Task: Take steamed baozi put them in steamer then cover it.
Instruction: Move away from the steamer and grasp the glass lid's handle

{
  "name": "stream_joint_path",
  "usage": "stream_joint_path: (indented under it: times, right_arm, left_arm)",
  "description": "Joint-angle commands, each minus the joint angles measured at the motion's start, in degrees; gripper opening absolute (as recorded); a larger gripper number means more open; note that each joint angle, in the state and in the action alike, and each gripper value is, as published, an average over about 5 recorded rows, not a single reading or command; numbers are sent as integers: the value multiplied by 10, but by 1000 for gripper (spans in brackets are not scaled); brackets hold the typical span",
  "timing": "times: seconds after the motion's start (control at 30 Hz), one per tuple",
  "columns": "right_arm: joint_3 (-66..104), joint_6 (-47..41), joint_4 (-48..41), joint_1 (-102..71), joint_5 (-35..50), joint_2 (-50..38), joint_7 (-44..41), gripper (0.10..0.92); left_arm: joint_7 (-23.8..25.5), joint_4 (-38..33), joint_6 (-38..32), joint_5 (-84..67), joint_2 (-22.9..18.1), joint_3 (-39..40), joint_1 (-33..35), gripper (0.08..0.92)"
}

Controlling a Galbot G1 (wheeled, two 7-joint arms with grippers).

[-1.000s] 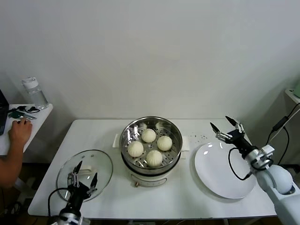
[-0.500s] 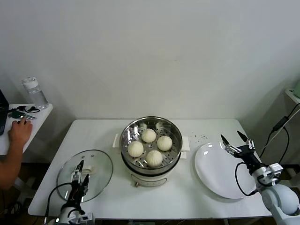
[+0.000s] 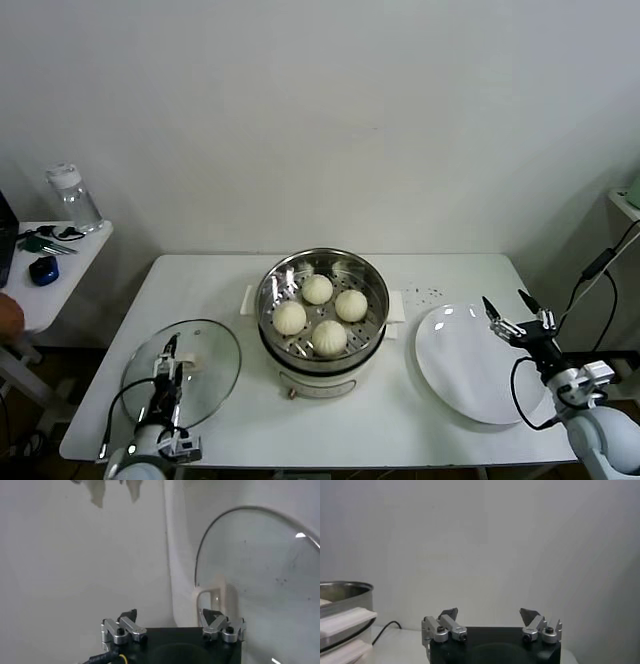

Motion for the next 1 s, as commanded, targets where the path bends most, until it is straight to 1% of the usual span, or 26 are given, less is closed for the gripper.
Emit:
stream_joint_path:
  times: [0.03, 0.23, 0.47, 0.57, 0.67, 1.0]
  right_arm:
    - [9, 2, -1, -8, -10, 8, -2, 823]
    - [8, 5, -4, -10, -19, 12, -6, 823]
    - [8, 8, -7, -11, -30, 16, -11, 823]
    - [8, 9, -7, -11, -33, 18, -12, 823]
    - [8, 10, -8, -9, -34, 21, -13, 823]
    - [8, 12, -9, -7, -40, 25, -14, 823]
  left_arm:
    - [-27, 62, 3, 9, 1, 2, -46, 823]
    - [-42, 75, 5, -4, 4, 2, -59, 823]
    - [-47, 88, 5, -13, 7, 2, -72, 823]
    - [-45, 92, 2, -14, 8, 3, -73, 801]
    - [-44, 94, 2, -18, 7, 4, -72, 731]
    - [-47, 79, 0, -41, 10, 6, -66, 437]
